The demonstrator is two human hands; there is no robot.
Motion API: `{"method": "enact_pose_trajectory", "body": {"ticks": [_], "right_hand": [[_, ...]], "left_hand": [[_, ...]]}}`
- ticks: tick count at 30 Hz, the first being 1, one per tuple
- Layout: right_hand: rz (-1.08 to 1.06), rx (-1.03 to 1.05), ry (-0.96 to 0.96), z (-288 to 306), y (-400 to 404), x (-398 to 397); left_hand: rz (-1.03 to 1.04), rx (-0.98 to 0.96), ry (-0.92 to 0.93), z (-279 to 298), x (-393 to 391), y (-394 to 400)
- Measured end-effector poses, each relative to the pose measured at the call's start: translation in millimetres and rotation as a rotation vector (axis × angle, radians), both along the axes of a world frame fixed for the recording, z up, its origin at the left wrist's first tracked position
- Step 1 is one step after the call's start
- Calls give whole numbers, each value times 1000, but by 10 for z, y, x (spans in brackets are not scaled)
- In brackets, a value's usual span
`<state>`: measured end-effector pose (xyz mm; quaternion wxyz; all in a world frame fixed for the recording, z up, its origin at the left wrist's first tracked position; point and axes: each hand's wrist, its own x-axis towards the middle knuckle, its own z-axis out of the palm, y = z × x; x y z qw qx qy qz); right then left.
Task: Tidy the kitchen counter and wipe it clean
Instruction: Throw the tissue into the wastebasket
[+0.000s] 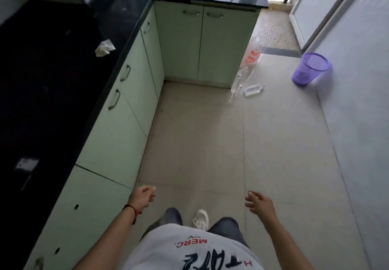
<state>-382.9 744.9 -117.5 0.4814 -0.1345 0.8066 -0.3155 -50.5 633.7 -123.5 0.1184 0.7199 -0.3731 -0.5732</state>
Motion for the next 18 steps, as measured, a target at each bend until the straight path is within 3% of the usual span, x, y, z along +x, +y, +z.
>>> {"method": "enact_pose_trajectory", "body": {"ticks": [11,18], "right_hand": [[213,-76,-17,58,-2491,-437],[258,-45,-4,111,-3753,-568]], "left_hand": [[309,-1,-3,-186,-229,-1383],[279,-19,39,-109,-550,-2835]]}}
